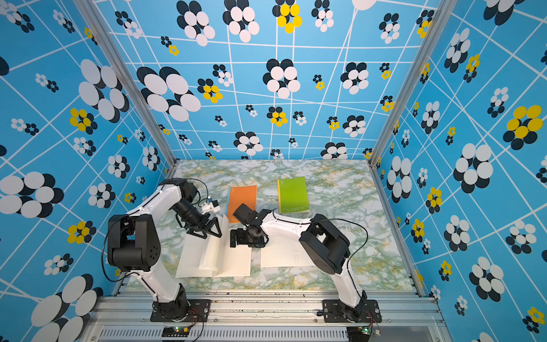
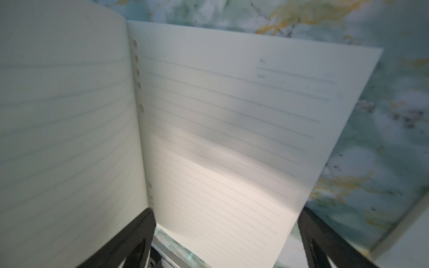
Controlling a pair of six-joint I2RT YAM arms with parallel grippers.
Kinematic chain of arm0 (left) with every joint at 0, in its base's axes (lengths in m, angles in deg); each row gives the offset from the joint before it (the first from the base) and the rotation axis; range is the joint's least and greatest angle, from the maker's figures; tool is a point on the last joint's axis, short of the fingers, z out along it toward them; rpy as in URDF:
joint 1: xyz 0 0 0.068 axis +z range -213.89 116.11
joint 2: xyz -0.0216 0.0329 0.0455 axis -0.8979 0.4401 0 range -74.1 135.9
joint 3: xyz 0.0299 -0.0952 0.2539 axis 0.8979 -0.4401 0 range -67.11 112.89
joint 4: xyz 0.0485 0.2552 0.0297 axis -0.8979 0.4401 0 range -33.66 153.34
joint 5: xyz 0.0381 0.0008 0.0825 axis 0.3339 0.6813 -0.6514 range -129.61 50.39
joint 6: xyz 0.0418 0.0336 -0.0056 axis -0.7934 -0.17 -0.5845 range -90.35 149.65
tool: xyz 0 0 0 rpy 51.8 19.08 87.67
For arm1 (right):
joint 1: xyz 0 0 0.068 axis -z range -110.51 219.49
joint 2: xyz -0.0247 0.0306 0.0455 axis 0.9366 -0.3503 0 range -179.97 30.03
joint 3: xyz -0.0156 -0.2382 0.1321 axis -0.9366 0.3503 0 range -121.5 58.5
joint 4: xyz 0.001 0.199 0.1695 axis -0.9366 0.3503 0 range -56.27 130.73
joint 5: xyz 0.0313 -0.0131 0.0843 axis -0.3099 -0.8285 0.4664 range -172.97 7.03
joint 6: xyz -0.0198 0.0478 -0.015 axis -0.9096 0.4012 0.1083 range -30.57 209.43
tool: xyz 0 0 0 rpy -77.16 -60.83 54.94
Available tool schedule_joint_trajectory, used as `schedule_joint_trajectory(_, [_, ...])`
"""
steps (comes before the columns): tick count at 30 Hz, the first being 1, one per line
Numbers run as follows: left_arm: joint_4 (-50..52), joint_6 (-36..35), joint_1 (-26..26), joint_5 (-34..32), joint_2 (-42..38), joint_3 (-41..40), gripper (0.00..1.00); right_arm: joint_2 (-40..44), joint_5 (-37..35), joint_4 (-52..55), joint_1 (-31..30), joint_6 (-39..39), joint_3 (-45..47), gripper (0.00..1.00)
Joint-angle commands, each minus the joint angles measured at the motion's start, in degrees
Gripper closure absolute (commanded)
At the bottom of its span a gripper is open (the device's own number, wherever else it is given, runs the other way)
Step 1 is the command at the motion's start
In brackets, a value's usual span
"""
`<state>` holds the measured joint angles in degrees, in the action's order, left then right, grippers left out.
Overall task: Close the notebook
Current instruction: Close the notebook at the center of the board.
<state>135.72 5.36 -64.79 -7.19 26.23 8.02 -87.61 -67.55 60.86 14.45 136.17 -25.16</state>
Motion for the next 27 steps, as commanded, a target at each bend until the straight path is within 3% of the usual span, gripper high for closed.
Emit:
schedule_joint_trajectory(1, [2.6, -1.2, -3.0, 3.5, -2.4, 1.9, 0.0, 2.0, -1.0, 0.3, 1.5, -1.3, 3.6, 0.01])
schedule_joint_trajectory(7, [2.7, -0.5, -7.7, 5.6, -2.9, 4.2, 0.0, 9.3, -4.1, 4.3, 3.7, -4.4, 5.5, 0.01])
schedule_joint_trajectory(12, [3.6, -1.7, -5.9, 4.3, -2.9, 5.8, 0.0, 12.0, -4.6, 6.5, 4.4, -4.5, 5.2, 0.01])
schedule_joint_trajectory(27, [6.1, -15.9, 23.9, -1.3, 0.9, 2.1, 0.0, 6.8, -1.1, 1.3, 2.0, -1.5, 3.0, 0.01])
